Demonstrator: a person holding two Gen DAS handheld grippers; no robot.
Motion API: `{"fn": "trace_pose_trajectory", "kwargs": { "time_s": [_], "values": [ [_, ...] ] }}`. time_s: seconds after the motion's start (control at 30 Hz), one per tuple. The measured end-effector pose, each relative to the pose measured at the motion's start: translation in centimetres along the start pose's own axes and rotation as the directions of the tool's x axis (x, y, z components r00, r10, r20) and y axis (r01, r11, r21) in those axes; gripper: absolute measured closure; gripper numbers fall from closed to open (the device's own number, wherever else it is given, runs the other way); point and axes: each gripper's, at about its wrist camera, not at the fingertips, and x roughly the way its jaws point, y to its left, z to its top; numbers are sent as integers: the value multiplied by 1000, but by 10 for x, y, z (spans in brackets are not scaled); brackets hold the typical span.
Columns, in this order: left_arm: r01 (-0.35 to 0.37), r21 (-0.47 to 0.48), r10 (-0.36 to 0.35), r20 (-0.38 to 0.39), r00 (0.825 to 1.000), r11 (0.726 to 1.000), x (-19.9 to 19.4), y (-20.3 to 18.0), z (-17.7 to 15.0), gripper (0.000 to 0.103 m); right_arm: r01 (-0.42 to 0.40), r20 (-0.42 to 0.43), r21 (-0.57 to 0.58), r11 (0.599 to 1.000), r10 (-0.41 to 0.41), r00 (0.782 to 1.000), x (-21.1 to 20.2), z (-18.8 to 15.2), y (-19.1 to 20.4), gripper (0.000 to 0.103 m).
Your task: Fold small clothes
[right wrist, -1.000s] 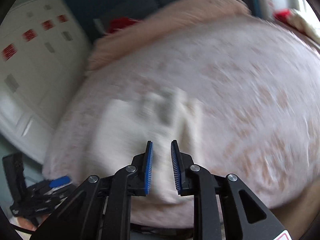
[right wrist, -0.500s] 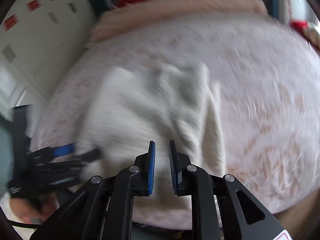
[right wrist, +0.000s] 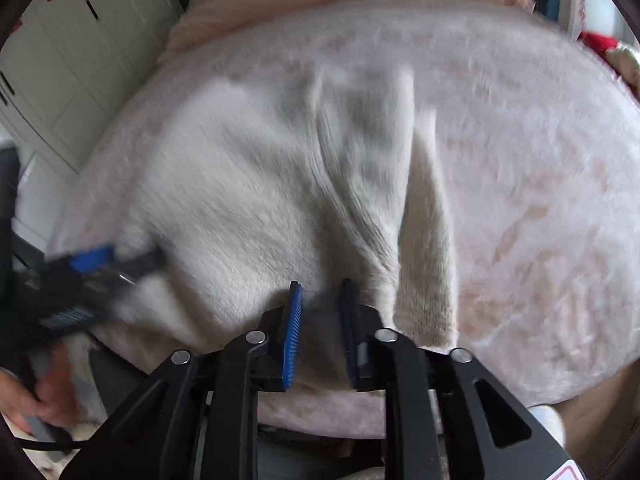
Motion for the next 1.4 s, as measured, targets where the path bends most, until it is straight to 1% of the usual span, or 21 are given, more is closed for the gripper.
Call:
{"fn": "trace_pose_trajectory", "kwargs": {
  "time_s": [0.03,0.13,0.2,0.27,0.33,0.37,0.4,0.47,0.57,0.63,0.73,0.77,0.83,0.87,0.9,0.97,1.03,1.1,1.17,1.27,1.4],
  "values": [
    [2,2,-2,0,1000,1000,-2,0,-1,28,-17,11,25,1000,17,1000,-4,1,-2,89],
    [34,-2,-34,30,999,999,-18,5,-3,29,-43,96,45,998,39,995,-30,13,-4,72],
    [77,-42,-74,70,995,996,-31,15,0,29,-24,153,41,999,17,988,-45,26,-6,42],
    [86,-82,-78,96,992,993,-35,23,9,28,32,171,42,999,-39,984,-40,39,-14,33],
    [83,-103,-74,85,994,991,-30,27,17,28,50,111,68,996,-57,992,-15,47,-28,38],
    [82,-114,-73,77,994,990,-26,29,20,28,32,70,83,996,-38,997,2,48,-34,69],
    [85,-127,-76,73,994,988,-24,31,23,28,-6,43,99,995,2,999,14,48,-37,83],
    [90,-139,-80,76,994,986,-25,32,25,28,-37,63,119,992,29,998,11,48,-38,87],
    [98,-124,-86,97,992,987,-33,32,26,28,-64,196,135,989,37,980,-33,48,-38,88],
    [95,-106,-85,96,992,990,-31,29,27,27,-48,197,123,991,24,980,-32,49,-45,88],
    [91,-105,-85,60,995,990,-15,23,29,27,-14,24,84,996,12,1000,16,43,-48,80],
    [103,-108,-99,48,994,989,-11,22,29,27,-24,55,99,995,18,998,11,41,-48,74],
    [137,-117,-132,50,990,984,-10,21,31,22,-47,103,130,990,34,994,-6,43,-48,51],
    [165,-125,-159,59,986,978,-11,23,32,18,-47,134,154,987,27,991,-16,45,-52,30],
    [185,-135,-178,67,982,973,-11,24,34,14,-46,149,166,985,21,989,-20,46,-56,26],
    [229,-168,-222,61,973,959,-2,30,38,11,-47,126,175,983,25,992,-15,47,-62,26],
    [250,-217,-253,16,967,943,18,36,42,11,-32,47,208,978,23,999,7,48,-71,26],
    [269,-259,-283,-20,959,928,39,41,43,9,-71,11,241,968,71,997,26,47,-78,25],
    [307,-291,-327,-25,945,906,51,43,43,6,-154,25,302,941,154,988,34,40,-79,18],
    [362,-326,-396,-43,917,873,73,43,43,5,-182,52,314,932,174,983,42,41,-81,13],
    [382,-340,-422,-49,905,859,81,41,49,5,-212,58,324,922,205,977,53,49,-80,11]
  ]
}}
